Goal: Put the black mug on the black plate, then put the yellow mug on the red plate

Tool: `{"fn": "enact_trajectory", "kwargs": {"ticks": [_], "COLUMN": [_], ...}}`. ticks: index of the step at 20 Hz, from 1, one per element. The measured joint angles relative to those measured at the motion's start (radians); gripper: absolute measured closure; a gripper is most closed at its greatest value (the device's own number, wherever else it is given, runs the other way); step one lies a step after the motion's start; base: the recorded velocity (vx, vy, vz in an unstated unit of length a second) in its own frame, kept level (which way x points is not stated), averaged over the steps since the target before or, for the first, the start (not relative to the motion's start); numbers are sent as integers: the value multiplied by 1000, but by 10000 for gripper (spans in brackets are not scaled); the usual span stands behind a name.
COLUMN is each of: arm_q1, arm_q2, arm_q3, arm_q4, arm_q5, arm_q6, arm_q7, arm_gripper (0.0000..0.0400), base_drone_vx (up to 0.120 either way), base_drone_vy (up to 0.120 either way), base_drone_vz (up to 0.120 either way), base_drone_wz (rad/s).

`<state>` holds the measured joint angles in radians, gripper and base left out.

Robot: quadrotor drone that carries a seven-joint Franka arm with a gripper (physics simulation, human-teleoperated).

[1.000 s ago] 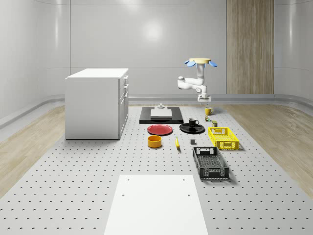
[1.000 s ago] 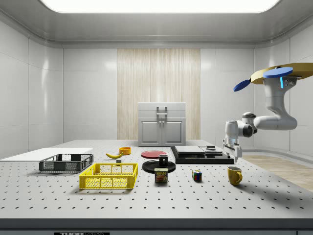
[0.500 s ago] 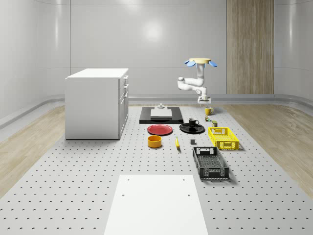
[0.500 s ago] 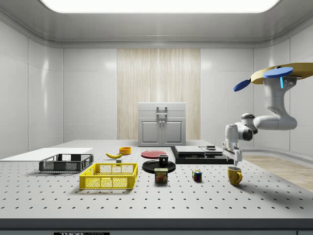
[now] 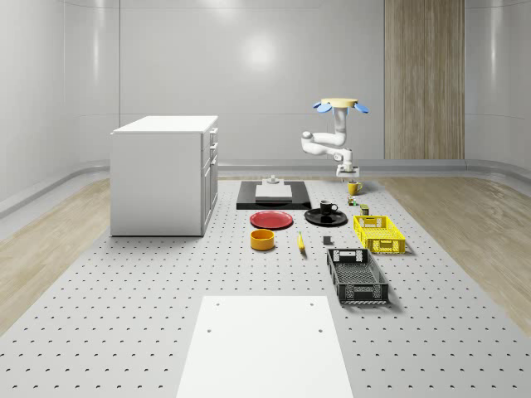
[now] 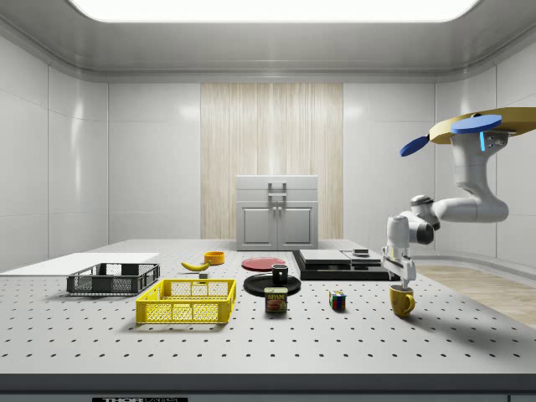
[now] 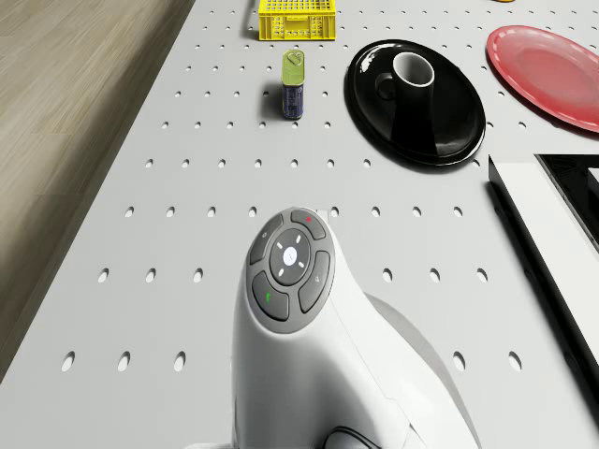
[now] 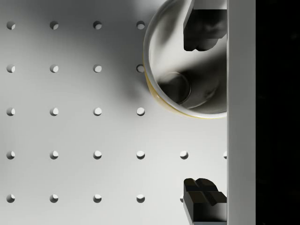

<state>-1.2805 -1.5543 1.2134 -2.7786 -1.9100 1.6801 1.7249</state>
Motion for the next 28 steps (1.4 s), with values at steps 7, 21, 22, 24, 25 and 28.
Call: {"fn": "enact_trajectory", "kwargs": {"ticks": [7, 21, 22, 24, 25, 28], "arm_q1": [-45, -63, -61, -58, -56, -60], "arm_q2": [19, 34, 34, 35, 36, 41], "arm_q3": [1, -67, -71, -77, -79, -79], "arm_q4": [46, 78, 76, 74, 74, 79], "arm_q5": [-1, -67, -70, -76, -78, -80], "arm_q6": [-3, 22, 22, 23, 22, 20], "arm_q7": [2, 1, 1, 1, 0, -1], "arm_gripper": [0, 0, 0, 0, 0, 0], "base_drone_vx": [0, 0, 0, 0, 0, 0], "base_drone_vy": [0, 0, 0, 0, 0, 0], "base_drone_vz": [0, 0, 0, 0, 0, 0], "base_drone_wz": [0, 0, 0, 0, 0, 0]}}
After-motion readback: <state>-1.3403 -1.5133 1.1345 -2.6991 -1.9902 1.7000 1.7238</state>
